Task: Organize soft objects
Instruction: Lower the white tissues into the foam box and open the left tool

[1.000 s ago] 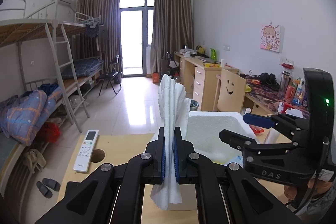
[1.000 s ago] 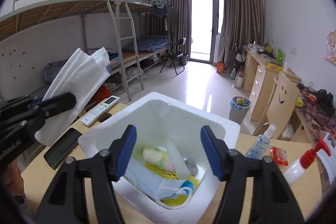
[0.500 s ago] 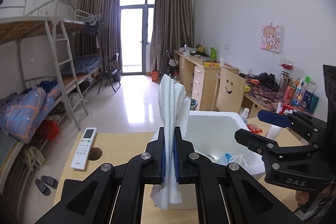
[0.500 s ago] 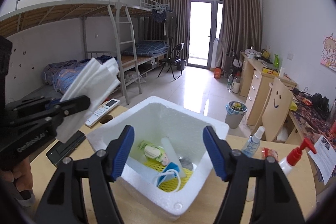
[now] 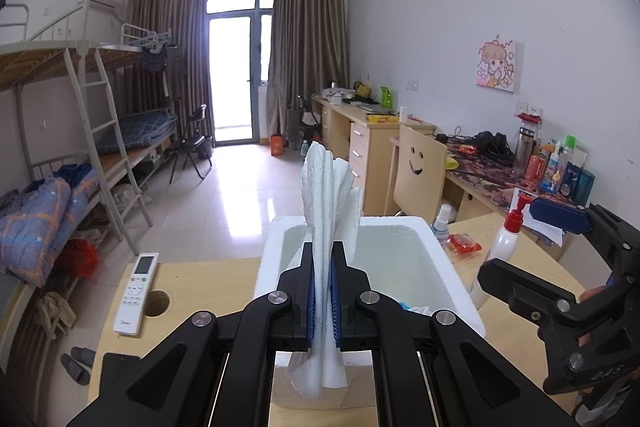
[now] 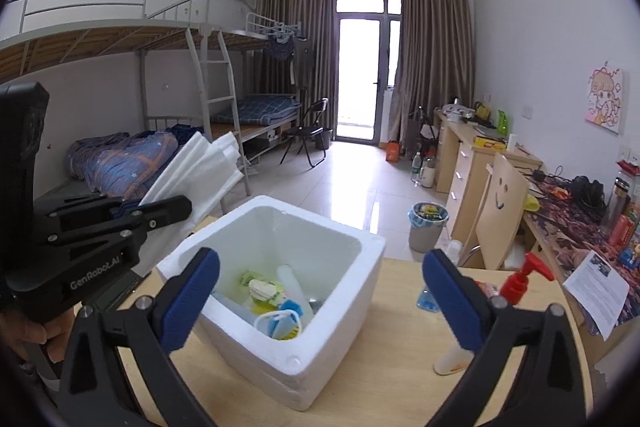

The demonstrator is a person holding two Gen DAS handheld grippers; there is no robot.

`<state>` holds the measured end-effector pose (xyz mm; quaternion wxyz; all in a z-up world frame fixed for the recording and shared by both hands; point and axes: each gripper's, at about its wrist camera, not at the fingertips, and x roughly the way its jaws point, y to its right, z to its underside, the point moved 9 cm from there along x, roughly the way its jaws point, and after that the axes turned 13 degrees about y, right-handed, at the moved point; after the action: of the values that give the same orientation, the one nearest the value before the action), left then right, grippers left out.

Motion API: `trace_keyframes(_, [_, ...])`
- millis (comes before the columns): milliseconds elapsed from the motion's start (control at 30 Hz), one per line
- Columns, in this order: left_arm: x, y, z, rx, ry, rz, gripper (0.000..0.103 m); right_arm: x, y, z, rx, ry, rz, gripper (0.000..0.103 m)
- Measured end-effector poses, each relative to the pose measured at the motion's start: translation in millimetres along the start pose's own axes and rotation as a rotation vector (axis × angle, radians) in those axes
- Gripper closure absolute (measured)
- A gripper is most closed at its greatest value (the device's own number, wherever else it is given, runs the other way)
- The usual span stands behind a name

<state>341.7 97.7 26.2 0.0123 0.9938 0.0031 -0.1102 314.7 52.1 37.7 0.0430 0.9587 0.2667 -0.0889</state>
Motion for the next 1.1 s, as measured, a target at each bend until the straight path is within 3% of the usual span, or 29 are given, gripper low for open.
trace_keyframes(733, [26.8, 51.1, 2.1, 0.016, -0.031, 0.102, 0.096, -31.4, 36.7, 2.3, 0.025, 0.020, 0.109, 0.000])
trace_keyframes(1100, [44.0, 41.2, 7.4, 0.004, -0.058, 0.071, 0.096, -23.0, 38.2, 10.4, 0.018, 0.000, 0.114, 0.000])
